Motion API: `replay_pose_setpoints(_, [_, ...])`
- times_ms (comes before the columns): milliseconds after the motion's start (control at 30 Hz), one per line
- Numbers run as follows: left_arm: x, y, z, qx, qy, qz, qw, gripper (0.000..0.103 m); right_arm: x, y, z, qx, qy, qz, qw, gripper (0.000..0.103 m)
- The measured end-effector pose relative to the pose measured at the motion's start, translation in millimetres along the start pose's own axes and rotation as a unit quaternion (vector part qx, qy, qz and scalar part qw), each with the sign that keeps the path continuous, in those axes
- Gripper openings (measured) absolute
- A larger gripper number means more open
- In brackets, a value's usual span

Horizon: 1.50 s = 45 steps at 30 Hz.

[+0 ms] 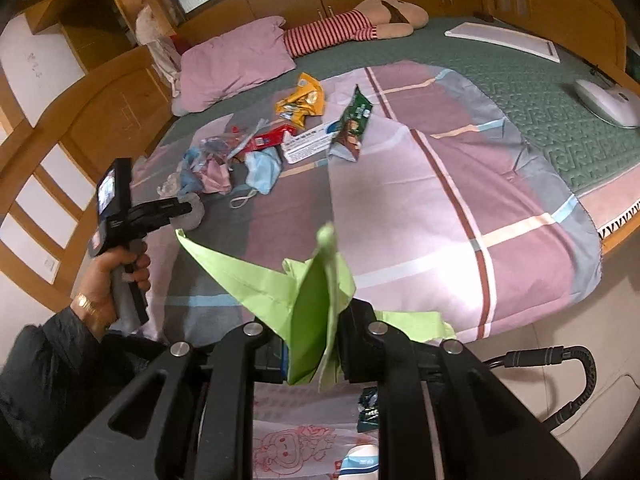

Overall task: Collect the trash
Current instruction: 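Grasp the white tissue bundle with the left gripper while the right gripper holds green paper, then release the green paper and white tissue into the trash basket with both grippers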

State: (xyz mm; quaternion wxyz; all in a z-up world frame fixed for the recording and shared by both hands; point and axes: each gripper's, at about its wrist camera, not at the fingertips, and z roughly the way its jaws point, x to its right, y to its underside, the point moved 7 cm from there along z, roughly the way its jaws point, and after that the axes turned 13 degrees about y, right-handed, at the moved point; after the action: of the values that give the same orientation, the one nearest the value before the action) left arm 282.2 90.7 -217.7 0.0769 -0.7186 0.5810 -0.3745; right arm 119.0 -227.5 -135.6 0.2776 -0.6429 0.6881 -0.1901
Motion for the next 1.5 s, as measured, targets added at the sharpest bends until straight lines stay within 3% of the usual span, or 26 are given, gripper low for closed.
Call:
replay_pose_setpoints(100, [22,28,-27,0.022,0.047,0.01,0.9986,0.035,-11,2,-4,0.003,-0.008,-0.013,1.0,0.019])
replay_pose_setpoints(200, [38,56,-34,0.018,0.087,0.007,0.996,0.035,-23,6,-6,0.003,-0.018,-0.024,1.0,0.019])
replay_pose_setpoints(400, [55,68,-40,0.032,0.065,0.052,0.996,0.035,-38,13,-8,-0.001,-0.018,-0.044,0.999,0.019])
replay_pose_setpoints(600, [65,76,-53,0.047,0.074,0.061,0.9942,0.035,-35,26,-3,-0.022,-0.002,-0.065,0.998,0.019])
replay_pose_setpoints(767, [77,88,-64,0.053,0.111,0.068,0.9901,0.035,-22,51,-1,-0.052,0.018,-0.08,0.995,0.019])
replay_pose_setpoints(900, [93,101,-73,0.051,0.161,0.079,0.9825,0.036,-11,80,19,-0.108,0.025,-0.072,0.991,0.02])
replay_pose_setpoints(933, [96,102,-72,0.048,0.167,0.08,0.9815,0.037,-10,87,24,-0.122,0.031,-0.072,0.989,0.022])
replay_pose_setpoints(1000, [100,105,-71,0.043,0.172,0.084,0.9805,0.037,-9,95,31,-0.139,0.036,-0.065,0.987,0.049])
replay_pose_setpoints(1067, [102,106,-71,0.041,0.175,0.086,0.9799,0.037,-7,95,34,-0.147,0.024,-0.041,0.988,0.069])
replay_pose_setpoints(1200, [102,107,-73,0.041,0.193,0.08,0.9772,0.037,-1,79,22,-0.121,0.003,-0.009,0.993,0.071])
replay_pose_setpoints(1300, [107,111,-77,0.033,0.241,0.069,0.9675,0.037,15,48,-19,-0.009,-0.007,0.049,0.999,0.071])
replay_pose_setpoints(1367, [118,119,-81,0.015,0.286,0.077,0.9551,0.037,29,27,-50,0.065,-0.002,0.074,0.995,0.072])
replay_pose_setpoints(1467, [151,144,-92,-0.028,0.366,0.129,0.9213,0.037,48,8,-78,0.122,0.009,0.105,0.987,0.075])
replay_pose_setpoints(1500, [168,159,-97,-0.055,0.401,0.159,0.9005,0.037,55,4,-86,0.135,0.006,0.12,0.984,0.075])
